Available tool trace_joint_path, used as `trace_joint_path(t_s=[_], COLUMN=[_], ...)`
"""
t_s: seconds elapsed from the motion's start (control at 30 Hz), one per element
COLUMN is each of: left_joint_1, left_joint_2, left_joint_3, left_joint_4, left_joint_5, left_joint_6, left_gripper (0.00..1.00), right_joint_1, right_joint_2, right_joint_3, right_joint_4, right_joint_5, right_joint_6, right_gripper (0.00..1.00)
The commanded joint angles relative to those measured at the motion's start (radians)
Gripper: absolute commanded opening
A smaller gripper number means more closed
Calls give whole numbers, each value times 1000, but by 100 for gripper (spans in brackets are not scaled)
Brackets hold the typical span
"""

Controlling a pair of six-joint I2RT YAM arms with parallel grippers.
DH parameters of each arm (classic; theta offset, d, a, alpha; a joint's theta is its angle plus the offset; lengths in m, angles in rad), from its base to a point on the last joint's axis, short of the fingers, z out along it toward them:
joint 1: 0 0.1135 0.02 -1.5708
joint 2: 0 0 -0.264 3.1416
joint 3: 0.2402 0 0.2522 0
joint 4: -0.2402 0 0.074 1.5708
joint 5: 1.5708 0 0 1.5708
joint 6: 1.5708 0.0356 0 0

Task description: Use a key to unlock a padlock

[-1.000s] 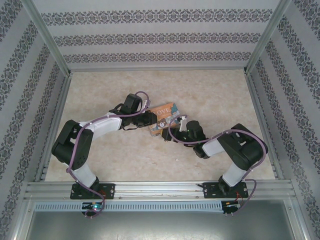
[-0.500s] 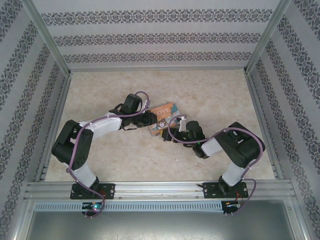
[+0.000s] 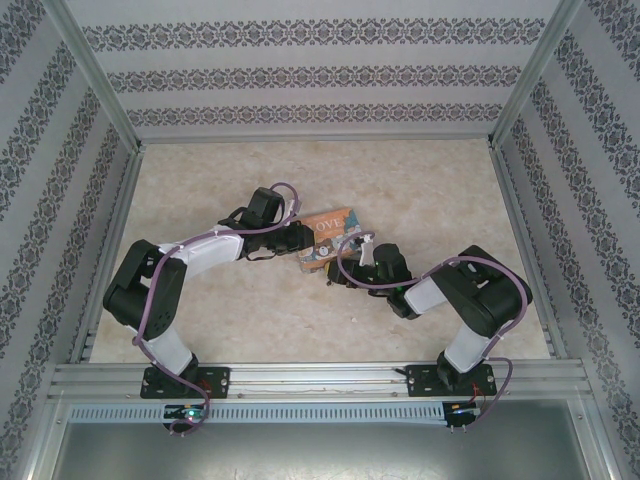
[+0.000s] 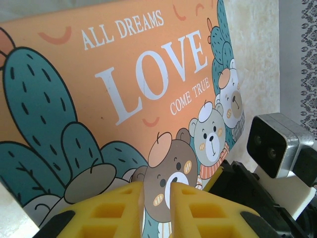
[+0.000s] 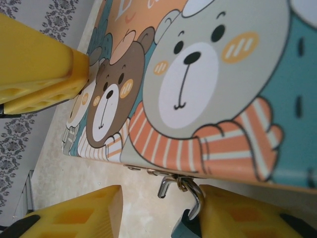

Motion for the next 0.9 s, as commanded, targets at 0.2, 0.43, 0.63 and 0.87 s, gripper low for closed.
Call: trace_joint_path(t_s=[0.2, 0.43, 0.63, 0.87], left_joint_1=[-13, -13, -13, -13], left_joint_2=[-2, 0, 0, -7], left_joint_3=[-18, -15, -15, -24], left_joint_4=[-19, -22, -28, -43], left_joint_5=[-2, -2, -2, -9], left_joint_6=[16, 16, 21, 31], left_gripper=[21, 21, 21, 21], right_joint_1=[0, -6, -11, -17], right_joint_2=[-38, -44, -47, -59], right_joint_3=[-7, -14, -14, -56], right_joint_4=[18, 9, 9, 18], right_joint_5=[-15, -2, 7, 34], right_joint_6=[-7, -1, 8, 26], right_gripper=[32, 20, 5, 0])
